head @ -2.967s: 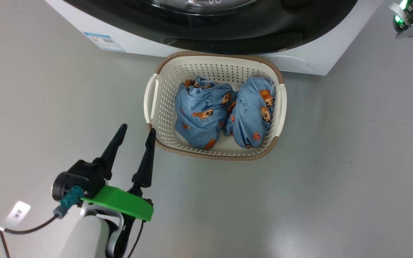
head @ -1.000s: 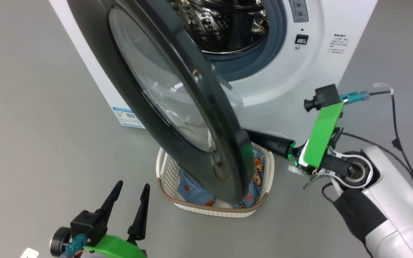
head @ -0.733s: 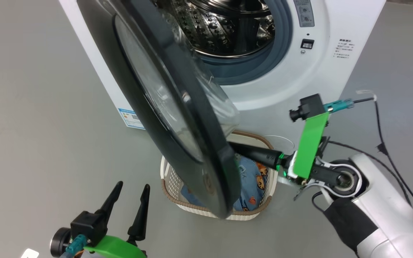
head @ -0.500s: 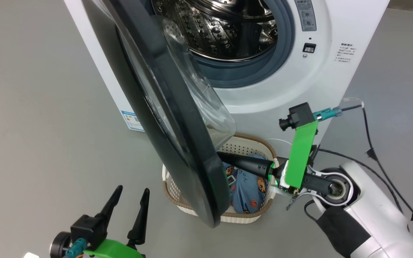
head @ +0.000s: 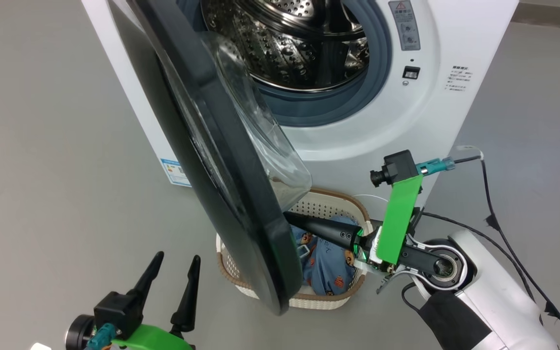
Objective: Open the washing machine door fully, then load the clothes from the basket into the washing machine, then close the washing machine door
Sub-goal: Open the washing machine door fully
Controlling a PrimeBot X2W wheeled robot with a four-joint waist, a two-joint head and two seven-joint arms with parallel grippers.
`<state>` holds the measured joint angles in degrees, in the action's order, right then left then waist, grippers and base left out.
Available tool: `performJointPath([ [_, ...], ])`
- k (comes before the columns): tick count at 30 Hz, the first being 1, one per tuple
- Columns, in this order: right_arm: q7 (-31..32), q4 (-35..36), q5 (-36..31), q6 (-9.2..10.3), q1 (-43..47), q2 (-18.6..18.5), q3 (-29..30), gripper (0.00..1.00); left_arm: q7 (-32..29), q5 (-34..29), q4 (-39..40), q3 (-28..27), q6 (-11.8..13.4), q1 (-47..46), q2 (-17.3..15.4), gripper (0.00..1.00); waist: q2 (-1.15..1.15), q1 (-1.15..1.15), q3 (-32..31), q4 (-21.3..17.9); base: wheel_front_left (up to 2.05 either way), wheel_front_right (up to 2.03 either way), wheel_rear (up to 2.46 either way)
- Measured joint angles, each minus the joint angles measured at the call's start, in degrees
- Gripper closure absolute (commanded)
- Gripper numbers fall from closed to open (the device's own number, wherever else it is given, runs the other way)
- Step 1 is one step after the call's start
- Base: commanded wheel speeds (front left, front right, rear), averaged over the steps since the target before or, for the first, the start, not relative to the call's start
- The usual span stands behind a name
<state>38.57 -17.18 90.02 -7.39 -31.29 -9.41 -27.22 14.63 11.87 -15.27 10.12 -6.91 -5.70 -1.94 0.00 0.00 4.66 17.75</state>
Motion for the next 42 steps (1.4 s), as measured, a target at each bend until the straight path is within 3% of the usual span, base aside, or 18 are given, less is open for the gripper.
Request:
performJointPath([
  [2, -1.3, 0.0, -0.7, 0.00, 0.5, 0.1, 0.3, 0.62, 0.0, 0.0, -0.1, -0.1, 0.0, 0.0, 0.0, 0.00, 0.00, 0.00, -0.3, -0.2, 0.00, 0.00, 0.00],
  [3, -2.0, -0.1, -0.9, 0.00, 0.9, 0.0, 0.4, 0.48, 0.0, 0.0, -0.3, 0.0, -0.2, 0.0, 0.0, 0.00, 0.00, 0.00, -0.5, -0.3, 0.00, 0.00, 0.00],
  [4, -2.8, -0.3, -1.4, 0.00, 1.3, 0.0, 0.4, 0.12, 0.0, 0.0, -0.4, -0.1, -0.2, 0.0, 0.0, 0.00, 0.00, 0.00, -0.7, -0.5, 0.00, 0.00, 0.00],
  [5, -3.7, -0.4, -1.6, 0.00, 1.6, -0.1, 0.5, 0.00, 0.0, 0.0, -0.5, -0.1, -0.2, 0.0, 0.0, 0.00, 0.00, 0.00, -0.9, -0.6, 0.00, 0.00, 0.00],
  [12, -9.3, -1.5, -4.3, 0.00, 3.5, -2.8, 0.2, 0.00, 0.0, 0.0, -1.4, -0.7, -0.4, 0.1, -0.2, 0.00, 0.00, 0.00, -1.9, -2.2, 0.00, 0.00, 0.00],
  [32, -18.9, -2.1, -3.6, 0.00, 11.8, -10.5, -0.6, 0.00, 0.0, 1.3, 0.2, -3.0, -0.4, 5.1, -2.6, 0.00, 0.00, 0.00, -4.5, -10.0, 0.00, 0.00, 0.00],
  [42, -27.3, -2.5, -4.8, 0.00, 16.8, -14.7, -0.5, 0.00, 0.0, 1.4, 1.0, -4.0, -0.5, 6.9, -2.6, 0.00, 0.00, 0.00, -5.8, -12.2, 0.00, 0.00, 0.00],
])
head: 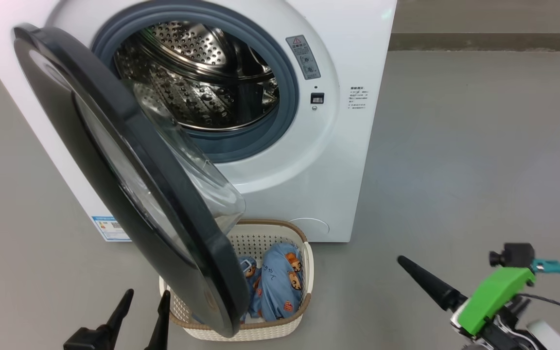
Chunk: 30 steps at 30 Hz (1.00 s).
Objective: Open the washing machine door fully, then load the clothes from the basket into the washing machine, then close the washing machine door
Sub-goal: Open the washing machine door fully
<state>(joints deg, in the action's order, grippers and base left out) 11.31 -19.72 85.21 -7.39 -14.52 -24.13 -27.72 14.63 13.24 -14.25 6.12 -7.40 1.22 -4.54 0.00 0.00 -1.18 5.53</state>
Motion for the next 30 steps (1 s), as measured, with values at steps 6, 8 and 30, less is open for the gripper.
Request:
performJointPath([
  [6, -7.7, -1.5, -2.2, -0.01, 3.0, -2.6, -0.7, 0.00, 0.0, 0.3, 0.2, -0.7, 0.0, 0.0, 0.0, 0.00, 0.00, 0.00, -0.1, 0.0, 0.00, 0.00, 0.00],
  [8, -10.5, -2.1, -3.3, -0.01, 3.8, -3.2, -1.2, 0.00, 0.0, 0.3, 0.3, -0.9, 0.0, 0.0, 0.1, 0.00, 0.00, 0.00, -0.1, 0.0, 0.00, 0.00, 0.00],
  [30, -25.6, -6.9, -33.3, -0.01, 7.0, -0.8, 10.5, 0.00, 0.0, 0.7, 0.6, -2.0, 0.0, 0.2, 0.7, 0.00, 0.00, 0.00, 0.1, 0.2, 0.00, 0.00, 0.00],
])
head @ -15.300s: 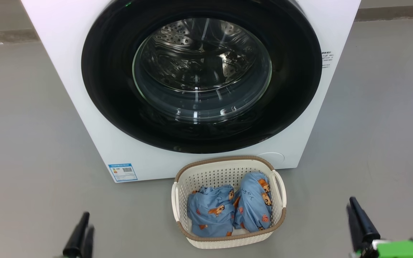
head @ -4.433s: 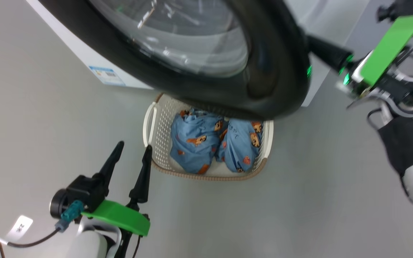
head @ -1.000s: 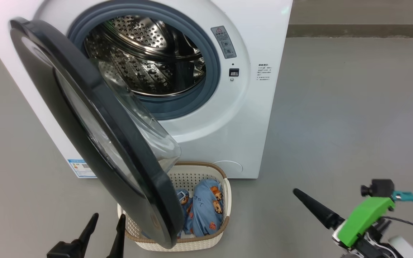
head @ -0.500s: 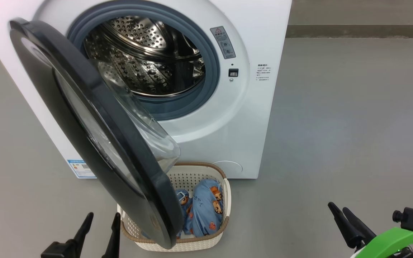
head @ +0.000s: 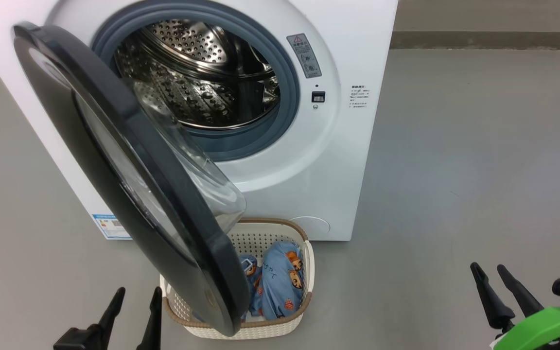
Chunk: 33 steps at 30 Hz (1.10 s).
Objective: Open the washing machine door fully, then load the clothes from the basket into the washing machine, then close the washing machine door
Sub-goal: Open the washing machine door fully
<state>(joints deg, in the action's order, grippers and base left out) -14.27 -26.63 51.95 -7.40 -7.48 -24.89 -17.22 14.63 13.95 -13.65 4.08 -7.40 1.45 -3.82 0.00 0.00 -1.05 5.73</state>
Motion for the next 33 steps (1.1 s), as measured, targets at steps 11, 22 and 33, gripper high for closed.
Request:
performJointPath([
  [11, 0.0, 5.8, -19.1, 0.00, 6.1, 6.5, 12.6, 0.00, 0.0, 0.0, 0.3, -0.3, 0.0, 0.0, 0.1, 0.00, 0.00, 0.00, 0.2, 0.3, 0.00, 0.00, 0.00],
  [22, 0.0, 6.5, -26.8, 0.00, 9.8, 10.2, 17.0, 0.00, 0.0, 0.0, 0.3, -0.5, 0.0, 0.0, 0.2, 0.00, 0.00, 0.00, 0.4, 0.3, 0.00, 0.00, 0.00],
  [33, 0.0, 6.9, -27.4, 0.00, 9.9, 10.6, 18.0, 0.00, 0.0, -0.1, 1.3, -1.6, 0.0, 0.0, 0.3, 1.00, 0.00, 0.00, 0.3, 0.4, 0.00, 0.00, 0.00],
])
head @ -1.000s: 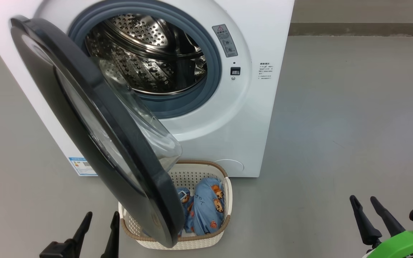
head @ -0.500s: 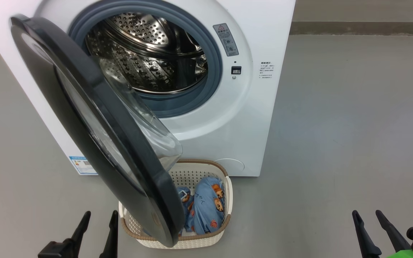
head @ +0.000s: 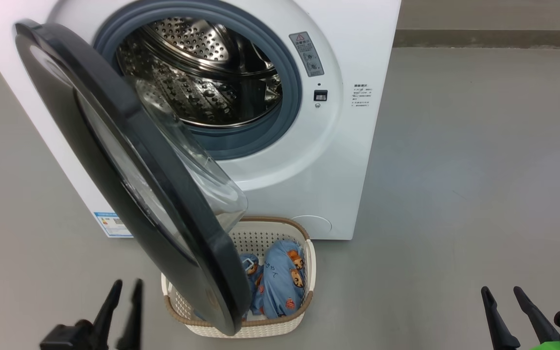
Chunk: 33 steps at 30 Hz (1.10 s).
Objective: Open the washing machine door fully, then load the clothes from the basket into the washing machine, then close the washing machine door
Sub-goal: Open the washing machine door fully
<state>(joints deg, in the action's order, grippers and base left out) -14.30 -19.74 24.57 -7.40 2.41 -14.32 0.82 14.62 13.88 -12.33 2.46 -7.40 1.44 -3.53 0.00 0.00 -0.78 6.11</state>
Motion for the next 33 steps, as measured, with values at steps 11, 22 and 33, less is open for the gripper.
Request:
performJointPath([
  [11, 0.0, 0.9, -0.7, 0.00, 0.0, 0.3, 1.0, 0.00, 0.0, -0.3, 17.3, -3.8, 0.0, -0.3, 0.5, 1.00, 0.00, 0.00, -0.5, 0.8, 0.00, 0.00, 0.00],
  [22, 0.0, 2.0, -0.9, 0.00, 1.1, 0.4, 1.6, 0.00, -1.6, -2.2, 36.7, 9.3, 0.0, 0.0, 0.7, 1.00, 0.00, 0.00, -0.7, 1.5, 0.00, 0.00, 0.00],
  [33, 0.0, 2.5, -0.9, 0.00, 1.1, 0.4, 1.5, 0.00, -5.1, -0.9, 30.4, 26.3, 0.0, 0.0, 0.7, 1.00, 0.00, 0.00, 0.1, 1.5, 0.00, 0.00, 0.00],
])
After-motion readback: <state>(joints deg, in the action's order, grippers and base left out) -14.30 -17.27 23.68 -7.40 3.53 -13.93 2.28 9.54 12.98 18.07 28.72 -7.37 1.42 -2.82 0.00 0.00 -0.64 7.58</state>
